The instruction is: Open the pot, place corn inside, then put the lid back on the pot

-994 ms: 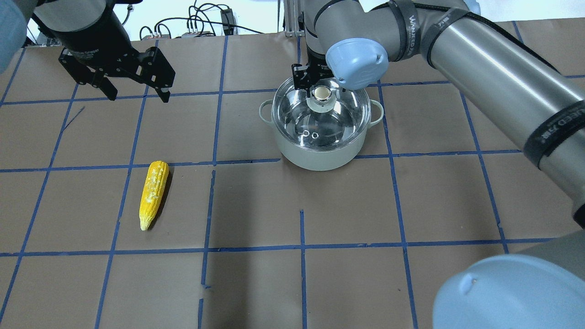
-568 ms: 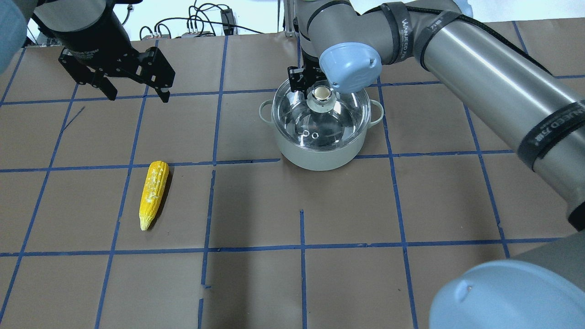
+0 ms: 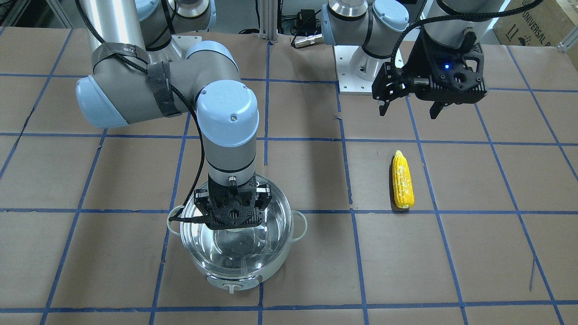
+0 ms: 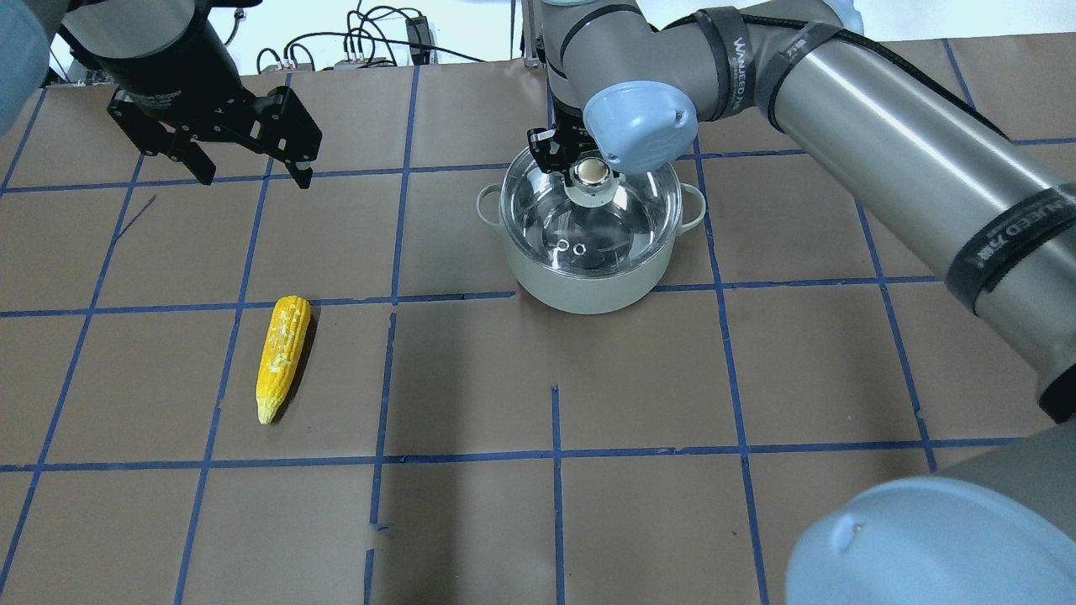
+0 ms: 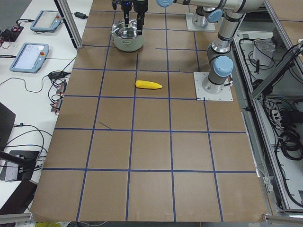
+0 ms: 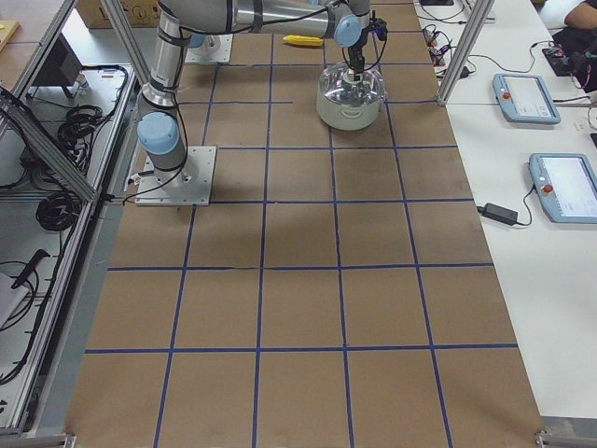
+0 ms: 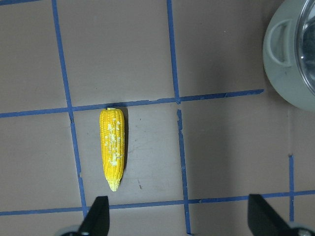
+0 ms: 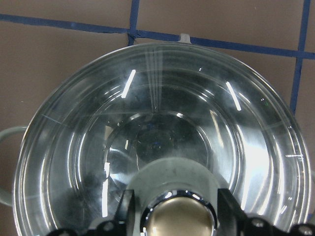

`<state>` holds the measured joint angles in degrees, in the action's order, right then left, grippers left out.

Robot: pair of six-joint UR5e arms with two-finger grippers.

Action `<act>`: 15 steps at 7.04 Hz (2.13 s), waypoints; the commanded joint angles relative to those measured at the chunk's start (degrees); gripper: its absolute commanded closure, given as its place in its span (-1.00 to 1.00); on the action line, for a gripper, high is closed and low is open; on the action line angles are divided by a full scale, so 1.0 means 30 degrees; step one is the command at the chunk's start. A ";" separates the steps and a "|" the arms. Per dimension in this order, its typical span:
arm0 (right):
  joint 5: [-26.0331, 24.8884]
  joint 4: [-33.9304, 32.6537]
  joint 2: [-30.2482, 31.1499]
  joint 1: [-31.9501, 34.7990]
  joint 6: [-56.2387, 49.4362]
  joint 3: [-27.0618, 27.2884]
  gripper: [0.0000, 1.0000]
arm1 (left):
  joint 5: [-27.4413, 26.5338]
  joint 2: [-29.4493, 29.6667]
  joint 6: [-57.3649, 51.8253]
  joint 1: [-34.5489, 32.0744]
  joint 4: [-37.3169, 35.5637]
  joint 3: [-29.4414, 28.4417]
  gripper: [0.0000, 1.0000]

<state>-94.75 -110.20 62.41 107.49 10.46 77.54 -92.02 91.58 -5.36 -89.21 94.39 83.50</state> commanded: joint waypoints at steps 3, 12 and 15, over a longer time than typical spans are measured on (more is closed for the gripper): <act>0.0031 0.0926 0.0202 -0.0116 -0.0293 -0.1053 0.71 | 0.0000 0.0000 0.0000 0.0000 0.0000 0.0000 -1.00; 0.1542 1.2854 0.3689 -0.6850 -0.5098 -0.7421 0.72 | -0.0029 -0.0467 -0.0116 0.0232 -0.0057 0.0873 -1.00; 0.1790 1.2567 0.3748 -0.8021 -0.5011 -0.6778 0.73 | 0.0000 0.0494 -0.3146 0.2800 -0.2623 0.4231 -1.00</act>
<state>-89.48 -71.88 73.60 84.97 -4.73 56.08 -92.09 91.75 -9.60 -84.56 90.46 91.17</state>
